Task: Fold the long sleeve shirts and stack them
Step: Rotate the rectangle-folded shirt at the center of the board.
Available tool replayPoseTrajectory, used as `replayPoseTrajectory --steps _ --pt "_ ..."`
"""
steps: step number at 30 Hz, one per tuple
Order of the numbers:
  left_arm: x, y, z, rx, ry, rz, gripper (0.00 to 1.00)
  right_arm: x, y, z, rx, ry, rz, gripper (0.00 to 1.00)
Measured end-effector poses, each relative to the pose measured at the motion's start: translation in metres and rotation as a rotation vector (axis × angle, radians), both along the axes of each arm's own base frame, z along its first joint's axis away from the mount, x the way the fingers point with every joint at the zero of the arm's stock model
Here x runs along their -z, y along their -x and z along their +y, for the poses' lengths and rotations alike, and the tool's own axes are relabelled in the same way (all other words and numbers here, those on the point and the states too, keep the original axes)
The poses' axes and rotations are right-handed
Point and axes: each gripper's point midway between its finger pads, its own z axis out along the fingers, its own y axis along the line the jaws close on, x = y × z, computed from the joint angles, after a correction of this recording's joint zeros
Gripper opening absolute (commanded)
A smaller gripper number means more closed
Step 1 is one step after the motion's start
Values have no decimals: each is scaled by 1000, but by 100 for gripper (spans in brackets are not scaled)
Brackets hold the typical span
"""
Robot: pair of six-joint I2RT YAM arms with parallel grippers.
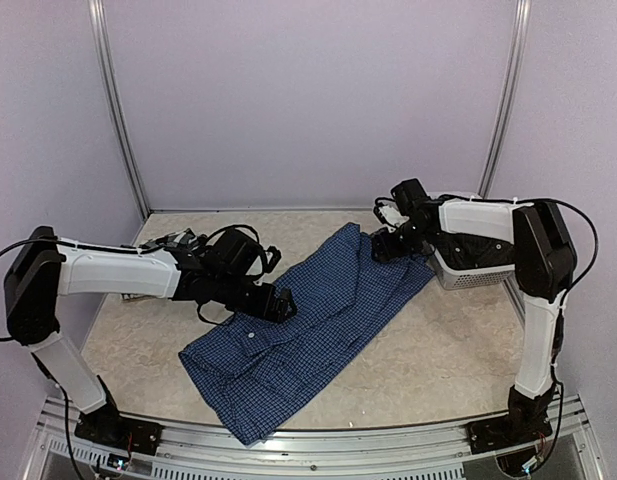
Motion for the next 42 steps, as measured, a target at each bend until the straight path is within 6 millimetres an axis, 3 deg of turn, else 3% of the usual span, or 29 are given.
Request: replayPoseTrajectory --steps 5,16,24,32,38,42 --pt "11 6 -3 44 46 55 98 28 19 2 34 -51 108 73" --pt "50 31 3 70 62 179 98 61 23 33 29 -257 247 73" --pt "54 45 -6 100 107 205 99 59 -4 50 -6 -350 236 72" --pt "51 67 -32 164 190 241 99 57 -41 77 -72 -409 195 72" --pt "49 73 -72 232 247 255 99 55 -67 95 -135 -437 155 72" --pt "47 64 -104 270 279 249 99 54 -82 102 -165 -448 125 73"
